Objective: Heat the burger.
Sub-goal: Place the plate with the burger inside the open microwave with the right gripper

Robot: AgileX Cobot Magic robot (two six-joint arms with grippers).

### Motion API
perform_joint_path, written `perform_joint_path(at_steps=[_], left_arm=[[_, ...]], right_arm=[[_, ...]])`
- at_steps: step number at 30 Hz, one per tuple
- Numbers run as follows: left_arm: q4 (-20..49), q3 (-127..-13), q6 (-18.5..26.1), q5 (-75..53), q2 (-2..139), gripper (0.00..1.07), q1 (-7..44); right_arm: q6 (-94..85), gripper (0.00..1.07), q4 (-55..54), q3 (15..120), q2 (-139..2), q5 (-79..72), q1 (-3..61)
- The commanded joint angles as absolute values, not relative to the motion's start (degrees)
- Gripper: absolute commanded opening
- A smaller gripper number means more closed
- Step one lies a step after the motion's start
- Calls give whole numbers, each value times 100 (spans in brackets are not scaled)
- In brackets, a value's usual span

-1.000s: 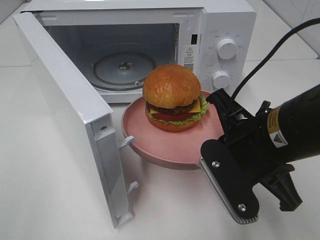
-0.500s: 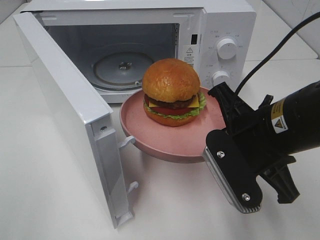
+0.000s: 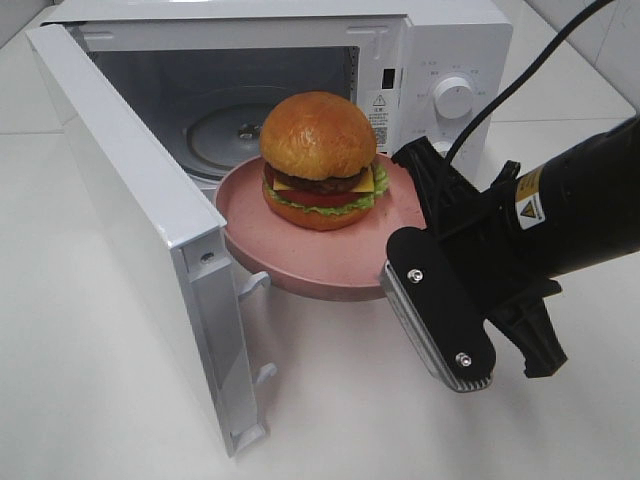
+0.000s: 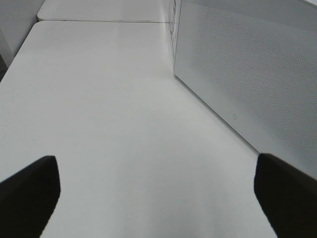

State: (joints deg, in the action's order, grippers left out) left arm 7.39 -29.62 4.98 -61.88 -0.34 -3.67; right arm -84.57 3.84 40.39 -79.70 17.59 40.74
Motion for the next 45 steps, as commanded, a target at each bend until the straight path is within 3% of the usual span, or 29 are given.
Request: perform_joint_path(at_steps=[1,31,45], left_arm=[[773,-2968,487,-6136,-120,102,-378],[773,-2968,487,-6136,-120,102,-378],[773,-2968,487,-6136,-120,102,-378]], right_arm=[[-8697,0,212,4206,-8010,1364,4057],[-9099,0,0,5856,-9689,1220,4057],[-9099,0,269,6068,-10061,963,3936]])
